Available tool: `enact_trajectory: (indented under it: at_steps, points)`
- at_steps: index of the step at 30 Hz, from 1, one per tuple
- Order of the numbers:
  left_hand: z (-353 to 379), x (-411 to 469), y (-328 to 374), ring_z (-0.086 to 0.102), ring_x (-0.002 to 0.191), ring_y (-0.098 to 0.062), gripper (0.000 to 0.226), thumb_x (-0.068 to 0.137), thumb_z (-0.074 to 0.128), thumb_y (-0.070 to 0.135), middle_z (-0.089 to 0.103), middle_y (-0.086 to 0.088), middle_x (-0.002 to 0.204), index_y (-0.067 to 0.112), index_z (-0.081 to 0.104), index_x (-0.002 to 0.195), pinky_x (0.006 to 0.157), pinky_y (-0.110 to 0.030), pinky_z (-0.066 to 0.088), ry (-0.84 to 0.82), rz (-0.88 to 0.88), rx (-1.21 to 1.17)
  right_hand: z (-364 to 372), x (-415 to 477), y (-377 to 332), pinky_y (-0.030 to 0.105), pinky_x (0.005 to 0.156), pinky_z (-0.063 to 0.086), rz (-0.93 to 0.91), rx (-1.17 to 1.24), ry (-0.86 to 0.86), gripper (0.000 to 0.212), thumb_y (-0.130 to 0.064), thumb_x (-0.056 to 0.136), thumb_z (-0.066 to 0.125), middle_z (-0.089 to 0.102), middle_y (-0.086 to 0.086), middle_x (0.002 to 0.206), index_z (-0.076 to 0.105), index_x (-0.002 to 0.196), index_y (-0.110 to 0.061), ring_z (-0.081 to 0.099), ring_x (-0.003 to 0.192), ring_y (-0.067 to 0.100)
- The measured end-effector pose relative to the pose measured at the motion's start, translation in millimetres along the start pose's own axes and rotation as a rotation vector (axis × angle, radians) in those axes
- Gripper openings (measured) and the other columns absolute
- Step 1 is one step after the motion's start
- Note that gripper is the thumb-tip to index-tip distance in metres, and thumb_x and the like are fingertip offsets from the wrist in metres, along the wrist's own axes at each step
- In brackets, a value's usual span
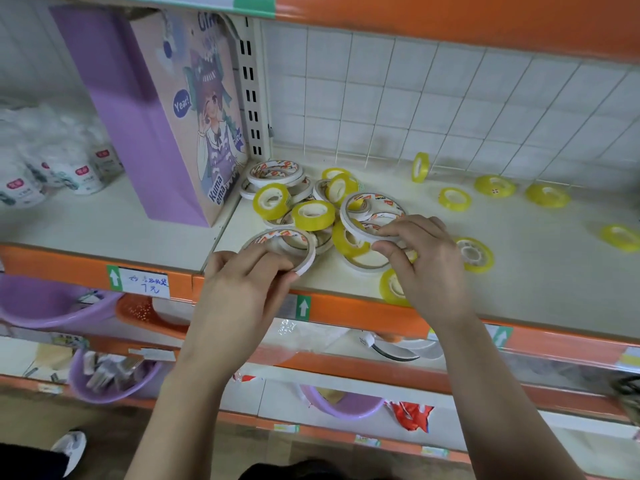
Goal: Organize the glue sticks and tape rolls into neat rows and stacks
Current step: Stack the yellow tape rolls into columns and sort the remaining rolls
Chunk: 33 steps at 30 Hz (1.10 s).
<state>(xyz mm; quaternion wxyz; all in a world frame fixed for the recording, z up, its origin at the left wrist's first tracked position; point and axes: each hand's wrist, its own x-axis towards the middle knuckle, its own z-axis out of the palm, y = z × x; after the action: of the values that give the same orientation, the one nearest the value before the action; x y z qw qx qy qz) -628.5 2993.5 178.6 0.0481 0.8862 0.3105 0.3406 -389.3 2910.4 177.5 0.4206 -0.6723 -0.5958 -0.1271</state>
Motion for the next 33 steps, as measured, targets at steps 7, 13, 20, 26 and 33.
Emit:
enact_trajectory:
  at_steps: [7,13,20,26,33]
  points:
    - [-9,0,4,0.059,0.079,-0.022,0.024,0.097,0.047,0.029,0.063,0.003,0.094,0.013,0.065,0.095,0.078,-0.034,0.035,0.050,0.016,-0.020,-2,0,-6,0.024,0.084,0.043,0.006,0.006,-0.007,0.023,-0.034,0.089,0.063,0.068,-0.001,0.098,0.074,0.096,-0.014,0.059,0.093,0.023]
    - [-7,10,10,0.059,0.078,-0.023,0.025,0.098,0.047,0.030,0.063,0.003,0.094,0.014,0.065,0.095,0.075,-0.036,0.035,0.057,0.030,-0.015,-11,-4,-8,0.030,0.082,0.047,0.021,0.002,0.030,0.017,-0.028,0.088,0.069,0.068,0.000,0.097,0.073,0.095,-0.013,0.059,0.093,0.023]
    - [8,41,38,0.059,0.079,-0.025,0.024,0.098,0.049,0.029,0.063,0.000,0.094,0.011,0.065,0.095,0.072,-0.037,0.037,0.014,0.169,-0.047,-46,-18,4,0.030,0.078,0.049,0.072,-0.055,0.121,0.016,-0.027,0.088,0.069,0.067,-0.002,0.094,0.073,0.092,-0.012,0.058,0.090,0.020]
    - [31,72,85,0.062,0.080,-0.028,0.020,0.097,0.051,0.027,0.063,-0.001,0.091,0.013,0.064,0.092,0.072,-0.044,0.043,0.005,0.321,-0.097,-93,-39,27,0.033,0.075,0.049,0.123,-0.144,0.187,0.008,-0.019,0.086,0.072,0.068,-0.002,0.090,0.072,0.089,-0.011,0.059,0.088,0.021]
    - [75,97,173,0.063,0.076,-0.024,0.016,0.093,0.053,0.023,0.062,0.003,0.088,0.012,0.064,0.088,0.073,-0.039,0.036,-0.008,0.445,-0.217,-176,-74,71,0.031,0.073,0.049,0.203,-0.252,0.279,0.008,-0.018,0.085,0.072,0.068,-0.002,0.092,0.072,0.088,-0.011,0.060,0.088,0.020]
